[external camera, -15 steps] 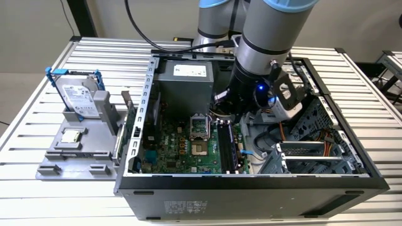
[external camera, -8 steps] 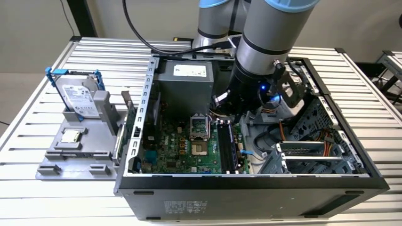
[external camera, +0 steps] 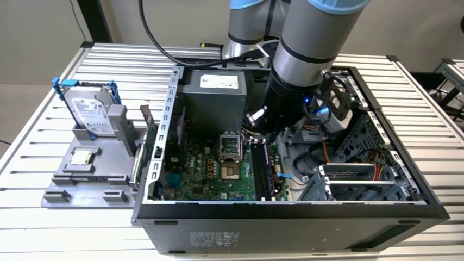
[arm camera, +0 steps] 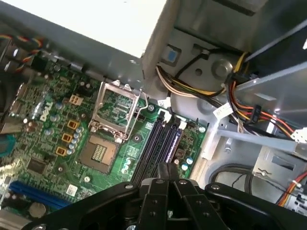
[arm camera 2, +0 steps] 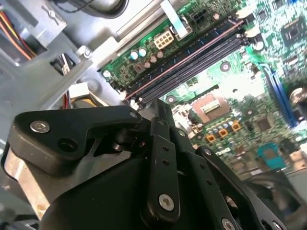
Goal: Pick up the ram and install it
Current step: 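Press down the ram until it locks into place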
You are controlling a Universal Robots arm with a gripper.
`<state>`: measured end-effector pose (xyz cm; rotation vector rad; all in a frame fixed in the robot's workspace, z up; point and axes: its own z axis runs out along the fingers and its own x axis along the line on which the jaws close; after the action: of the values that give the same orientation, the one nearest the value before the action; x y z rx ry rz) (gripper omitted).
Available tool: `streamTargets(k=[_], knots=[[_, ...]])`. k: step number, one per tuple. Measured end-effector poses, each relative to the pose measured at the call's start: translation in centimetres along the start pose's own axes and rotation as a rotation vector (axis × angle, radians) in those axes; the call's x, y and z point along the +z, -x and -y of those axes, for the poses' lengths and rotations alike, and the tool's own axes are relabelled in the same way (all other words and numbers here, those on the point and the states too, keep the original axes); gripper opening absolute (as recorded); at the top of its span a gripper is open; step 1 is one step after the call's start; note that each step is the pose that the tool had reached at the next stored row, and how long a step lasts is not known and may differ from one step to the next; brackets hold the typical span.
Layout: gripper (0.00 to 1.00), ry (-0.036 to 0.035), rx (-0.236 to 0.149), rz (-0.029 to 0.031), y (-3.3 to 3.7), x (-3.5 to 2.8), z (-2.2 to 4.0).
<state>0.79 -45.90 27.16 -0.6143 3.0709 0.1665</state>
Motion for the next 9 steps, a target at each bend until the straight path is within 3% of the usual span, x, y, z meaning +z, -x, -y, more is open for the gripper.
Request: streamTargets(k=[9], knots=[[0.00,0.0033,-0.163,-0.0148,0.00,0.00,0.00]])
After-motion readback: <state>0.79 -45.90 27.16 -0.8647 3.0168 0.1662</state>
